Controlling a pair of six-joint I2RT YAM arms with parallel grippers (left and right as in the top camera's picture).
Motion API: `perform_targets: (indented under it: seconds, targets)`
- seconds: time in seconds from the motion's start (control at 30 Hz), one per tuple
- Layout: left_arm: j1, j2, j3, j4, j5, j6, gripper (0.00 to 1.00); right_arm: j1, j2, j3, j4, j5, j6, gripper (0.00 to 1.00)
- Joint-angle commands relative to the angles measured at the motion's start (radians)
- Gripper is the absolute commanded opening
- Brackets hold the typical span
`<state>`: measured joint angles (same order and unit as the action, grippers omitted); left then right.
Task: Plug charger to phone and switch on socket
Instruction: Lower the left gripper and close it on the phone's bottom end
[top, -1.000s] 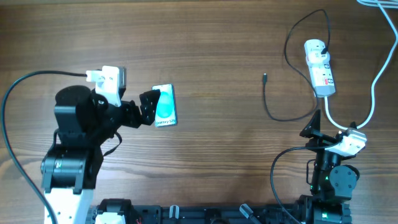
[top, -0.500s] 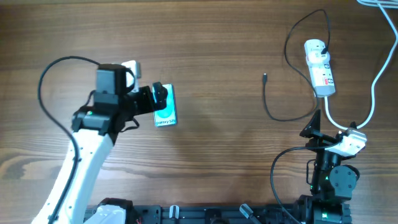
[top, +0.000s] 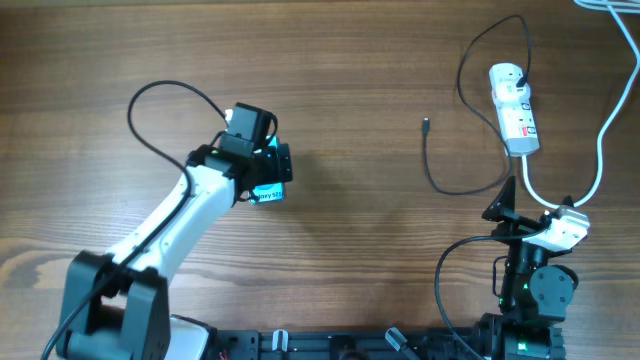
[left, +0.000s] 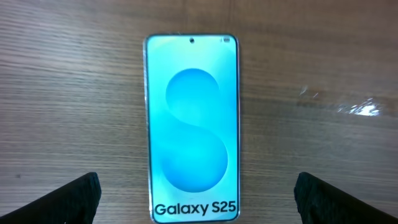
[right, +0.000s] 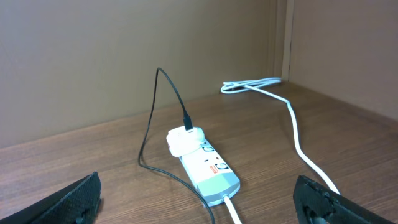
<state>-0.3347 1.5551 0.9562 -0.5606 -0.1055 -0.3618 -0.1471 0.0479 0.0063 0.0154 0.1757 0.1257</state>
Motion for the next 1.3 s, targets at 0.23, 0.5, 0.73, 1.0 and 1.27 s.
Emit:
perform_targets:
  seconds: [0.23, 0.5, 0.73, 1.0, 1.27]
  targets:
    - [-0.017, 0.174, 0.019, 0.041, -0.023, -0.013, 1.00, -0.004, 0.001, -0.001, 0.006, -0.017, -0.014, 1.00]
    - [-0.016, 0.203, 0.019, 0.086, -0.024, -0.013, 1.00, -0.004, 0.001, -0.001, 0.006, -0.017, -0.014, 1.00]
    - [-0.016, 0.262, 0.018, 0.121, -0.027, -0.013, 1.00, -0.004, 0.001, -0.001, 0.006, -0.017, -0.014, 0.99]
    - [-0.016, 0.301, 0.018, 0.120, -0.027, -0.013, 1.00, -0.004, 0.001, -0.001, 0.006, -0.017, -0.014, 1.00]
    - [-0.017, 0.302, 0.018, 0.074, -0.016, -0.013, 1.00, -0.004, 0.001, -0.001, 0.006, -0.017, -0.014, 1.00]
